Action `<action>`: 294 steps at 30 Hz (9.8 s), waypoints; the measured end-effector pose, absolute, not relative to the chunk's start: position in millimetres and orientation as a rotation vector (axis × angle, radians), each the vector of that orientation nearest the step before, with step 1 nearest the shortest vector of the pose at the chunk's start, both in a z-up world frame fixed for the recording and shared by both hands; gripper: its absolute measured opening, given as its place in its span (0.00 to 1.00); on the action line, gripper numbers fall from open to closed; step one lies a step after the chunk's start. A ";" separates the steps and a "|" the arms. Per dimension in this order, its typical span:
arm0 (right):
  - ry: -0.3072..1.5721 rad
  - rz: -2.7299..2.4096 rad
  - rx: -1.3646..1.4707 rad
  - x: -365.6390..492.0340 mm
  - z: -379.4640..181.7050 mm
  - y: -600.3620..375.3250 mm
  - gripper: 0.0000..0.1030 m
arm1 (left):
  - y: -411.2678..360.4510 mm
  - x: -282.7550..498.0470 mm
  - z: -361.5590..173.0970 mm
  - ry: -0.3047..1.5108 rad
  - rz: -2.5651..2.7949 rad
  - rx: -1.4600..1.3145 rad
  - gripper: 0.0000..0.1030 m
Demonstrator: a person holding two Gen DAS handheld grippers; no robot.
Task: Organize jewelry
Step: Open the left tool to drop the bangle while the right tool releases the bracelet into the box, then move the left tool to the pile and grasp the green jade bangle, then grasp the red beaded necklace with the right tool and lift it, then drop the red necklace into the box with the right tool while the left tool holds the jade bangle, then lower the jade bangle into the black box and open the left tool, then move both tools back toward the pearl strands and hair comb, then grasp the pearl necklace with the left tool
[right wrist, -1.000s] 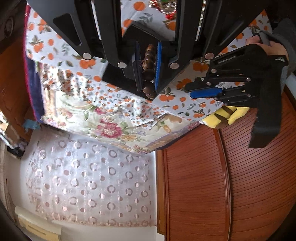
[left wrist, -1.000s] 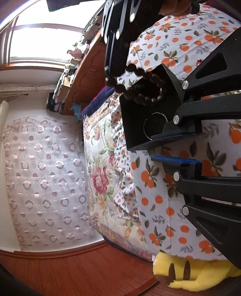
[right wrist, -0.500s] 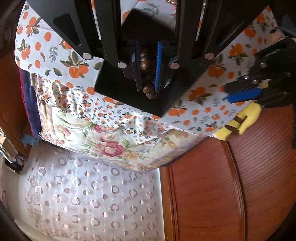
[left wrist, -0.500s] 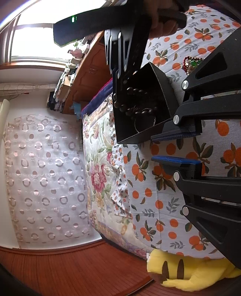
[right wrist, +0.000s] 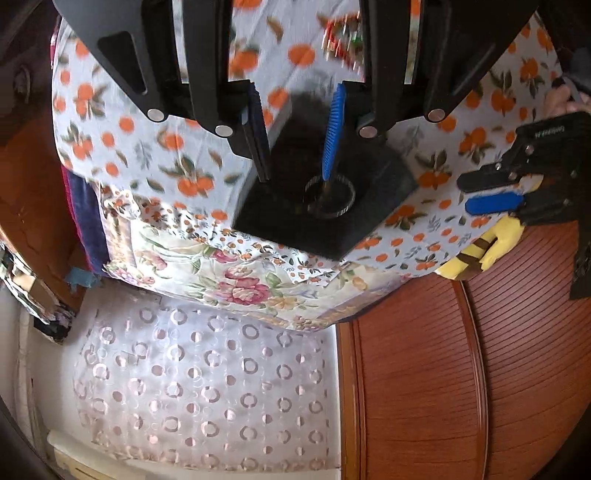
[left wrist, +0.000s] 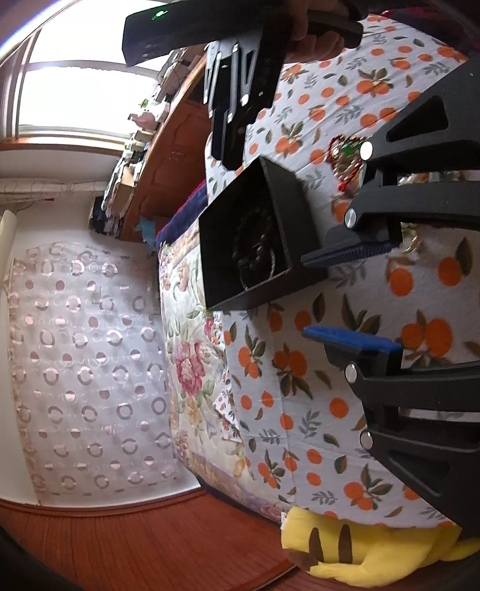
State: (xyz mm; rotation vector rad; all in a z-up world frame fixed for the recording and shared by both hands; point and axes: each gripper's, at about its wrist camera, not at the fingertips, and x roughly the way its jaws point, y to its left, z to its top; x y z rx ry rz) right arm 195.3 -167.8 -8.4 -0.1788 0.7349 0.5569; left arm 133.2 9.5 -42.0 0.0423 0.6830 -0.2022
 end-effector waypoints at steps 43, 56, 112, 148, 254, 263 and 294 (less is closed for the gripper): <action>0.773 0.463 -0.094 53.5 -65.8 -234.5 0.59 | -81.8 121.2 -102.5 0.896 -0.314 0.203 0.85; 0.787 0.457 -0.091 56.2 -67.9 -233.2 0.59 | -70.0 99.2 -83.3 0.808 -0.314 0.151 0.67; 0.723 0.661 -0.036 116.2 3.7 -189.2 0.04 | -22.2 66.2 -54.5 0.681 -0.257 0.031 0.67; 0.653 0.612 -0.080 168.7 38.2 -181.2 0.04 | -17.1 106.3 -32.1 0.634 -0.221 0.060 0.67; 0.783 0.508 -0.130 44.9 -65.1 -198.7 0.25 | -22.8 80.1 -92.8 0.882 -0.208 0.106 0.46; 0.784 0.510 -0.125 45.0 -64.8 -199.0 0.25 | -15.9 86.3 -98.0 0.899 -0.187 0.100 0.39; 0.777 0.516 -0.124 43.8 -62.5 -197.3 0.25 | -32.1 92.1 -90.2 0.856 -0.231 0.109 0.06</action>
